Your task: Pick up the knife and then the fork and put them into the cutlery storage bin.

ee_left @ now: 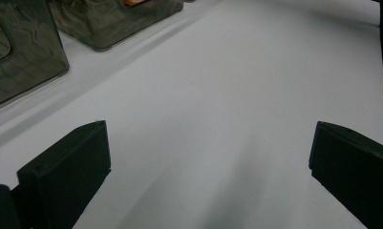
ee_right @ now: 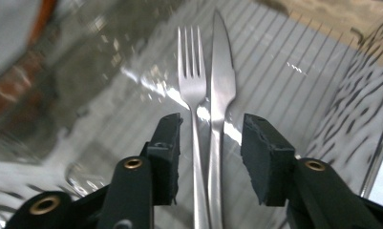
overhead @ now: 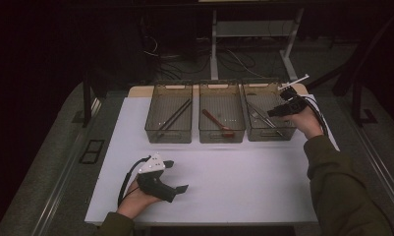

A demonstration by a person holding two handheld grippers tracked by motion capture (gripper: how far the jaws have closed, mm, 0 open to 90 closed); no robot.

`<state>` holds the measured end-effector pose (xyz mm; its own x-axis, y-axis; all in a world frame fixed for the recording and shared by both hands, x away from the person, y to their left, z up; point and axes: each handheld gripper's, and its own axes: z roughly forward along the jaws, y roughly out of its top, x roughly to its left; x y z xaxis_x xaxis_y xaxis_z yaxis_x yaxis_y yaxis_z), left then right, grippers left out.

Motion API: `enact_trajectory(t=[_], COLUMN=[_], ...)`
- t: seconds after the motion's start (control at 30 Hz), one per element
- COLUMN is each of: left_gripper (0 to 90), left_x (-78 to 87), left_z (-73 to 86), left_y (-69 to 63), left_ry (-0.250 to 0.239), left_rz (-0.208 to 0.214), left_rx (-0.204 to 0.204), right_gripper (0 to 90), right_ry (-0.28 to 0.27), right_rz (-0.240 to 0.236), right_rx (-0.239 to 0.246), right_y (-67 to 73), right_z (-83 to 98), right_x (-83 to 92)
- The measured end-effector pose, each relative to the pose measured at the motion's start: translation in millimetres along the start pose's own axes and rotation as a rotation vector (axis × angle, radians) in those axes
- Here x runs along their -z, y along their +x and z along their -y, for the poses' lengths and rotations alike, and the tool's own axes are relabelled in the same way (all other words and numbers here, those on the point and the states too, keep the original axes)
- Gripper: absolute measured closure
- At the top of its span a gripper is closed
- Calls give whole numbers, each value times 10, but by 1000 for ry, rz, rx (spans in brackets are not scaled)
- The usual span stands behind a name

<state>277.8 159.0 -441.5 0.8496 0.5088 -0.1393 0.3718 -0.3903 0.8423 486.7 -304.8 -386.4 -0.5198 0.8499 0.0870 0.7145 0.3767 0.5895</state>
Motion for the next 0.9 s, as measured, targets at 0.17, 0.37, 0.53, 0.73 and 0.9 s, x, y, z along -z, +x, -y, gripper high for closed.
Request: enact_trajectory(t=[0.17, 0.37, 0.53, 0.73, 0.9], left_gripper=[0, 0, 0, 0, 0], left_x=[-8, -16, -8, 1, 15], left_z=[-5, -11, -12, -6, 0], left_y=[0, 20, 24, 17, 12], left_ry=[4, -1, 0, 9, 1], left_rz=[-1, -7, -11, -13, -15], left_rx=[4, 11, 12, 7, 7], right_gripper=[469, 369, 333, 300, 284], right_ry=[-67, -141, -178, -232, -267], right_rz=[-33, -41, -47, -101, -142], right_rx=[-27, -6, -8, -9, 5], right_y=[-7, 72, 130, 218, 291], right_z=[48, 82, 104, 199, 314], right_x=[74, 163, 228, 304, 369])
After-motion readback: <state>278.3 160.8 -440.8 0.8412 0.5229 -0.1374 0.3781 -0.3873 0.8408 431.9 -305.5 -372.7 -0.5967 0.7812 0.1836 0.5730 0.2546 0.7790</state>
